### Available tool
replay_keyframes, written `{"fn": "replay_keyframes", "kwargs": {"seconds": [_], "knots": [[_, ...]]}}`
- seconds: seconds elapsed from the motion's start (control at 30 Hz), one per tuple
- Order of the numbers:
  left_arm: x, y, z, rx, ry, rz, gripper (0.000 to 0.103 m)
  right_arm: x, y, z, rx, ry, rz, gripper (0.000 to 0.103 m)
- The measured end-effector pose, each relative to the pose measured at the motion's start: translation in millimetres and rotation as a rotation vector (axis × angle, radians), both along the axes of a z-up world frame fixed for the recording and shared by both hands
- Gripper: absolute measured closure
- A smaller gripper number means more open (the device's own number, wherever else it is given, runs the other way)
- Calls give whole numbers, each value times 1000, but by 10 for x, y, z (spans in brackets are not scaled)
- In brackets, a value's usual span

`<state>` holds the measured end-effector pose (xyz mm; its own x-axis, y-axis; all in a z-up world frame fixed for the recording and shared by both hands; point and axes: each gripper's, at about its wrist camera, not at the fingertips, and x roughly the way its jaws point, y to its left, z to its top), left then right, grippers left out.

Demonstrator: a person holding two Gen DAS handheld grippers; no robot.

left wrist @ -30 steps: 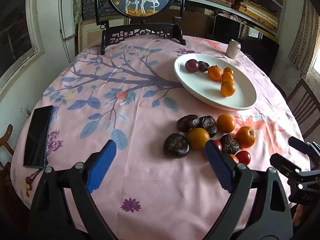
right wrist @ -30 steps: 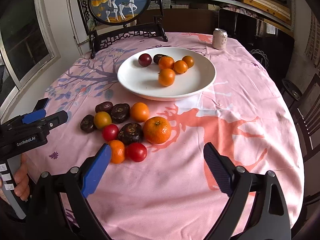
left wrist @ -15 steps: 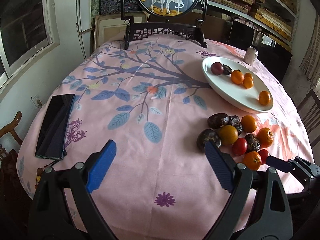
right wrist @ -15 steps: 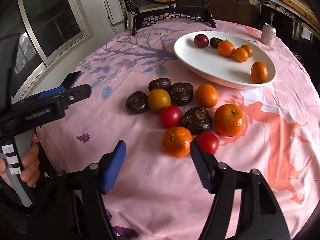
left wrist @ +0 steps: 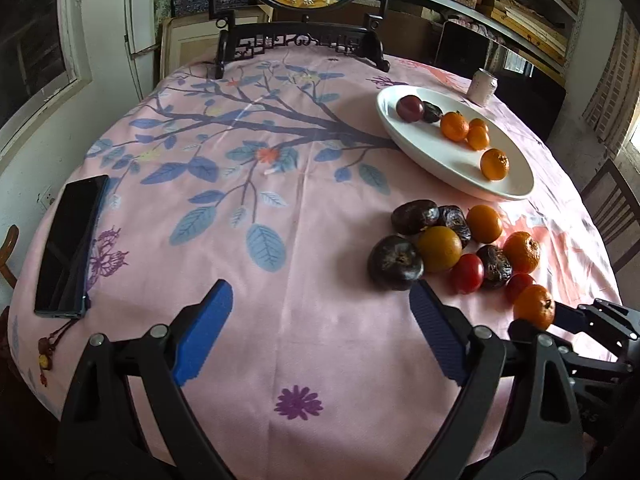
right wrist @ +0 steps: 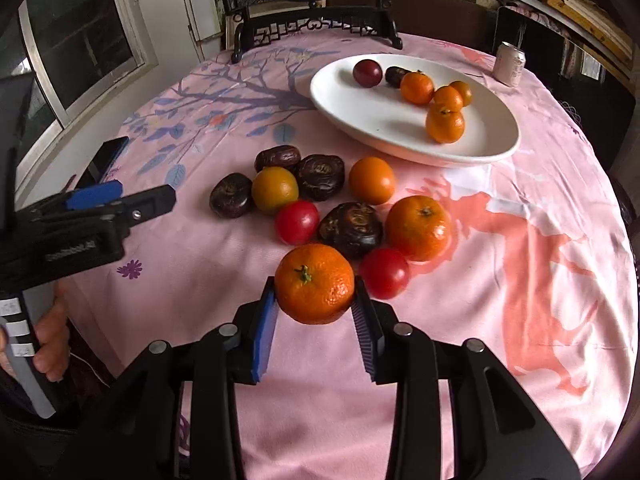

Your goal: Organize fruits

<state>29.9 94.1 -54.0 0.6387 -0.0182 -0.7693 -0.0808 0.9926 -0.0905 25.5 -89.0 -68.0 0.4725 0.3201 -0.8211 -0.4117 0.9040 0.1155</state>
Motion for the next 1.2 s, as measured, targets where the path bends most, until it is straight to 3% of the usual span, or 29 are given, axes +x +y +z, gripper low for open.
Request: {"fn": "replay_keyframes", "kwargs": {"seconds": [0.23, 0.33, 0.43, 0.47, 0.5, 0.57, 0.83, 1.2], "knots": [[237, -363, -224, 57, 51, -67, 12, -32, -459, -8, 39, 11, -115, 66], [354, -429, -296, 52, 65, -85, 18, -52, -537, 0, 71, 16, -124, 66], [455, -491, -345, 72, 64, -93, 34, -58, -592, 10, 83, 12, -140, 66], [463, -505, -340, 88, 57, -90, 53, -59, -608, 11, 88, 13, -145, 66], [467, -507, -321, 81, 57, -97, 61, -57, -611, 13, 91, 14, -149, 66], [456, -473, -293, 28, 66, -107, 61, -62, -612, 20, 94, 12, -150, 66], [200, -375, -60, -13, 19, -96, 61, -50, -550, 31, 103, 9, -132, 66], [40, -518, 212, -30, -14, -164, 61, -32, -598, 61, 108, -1, -145, 66]]}}
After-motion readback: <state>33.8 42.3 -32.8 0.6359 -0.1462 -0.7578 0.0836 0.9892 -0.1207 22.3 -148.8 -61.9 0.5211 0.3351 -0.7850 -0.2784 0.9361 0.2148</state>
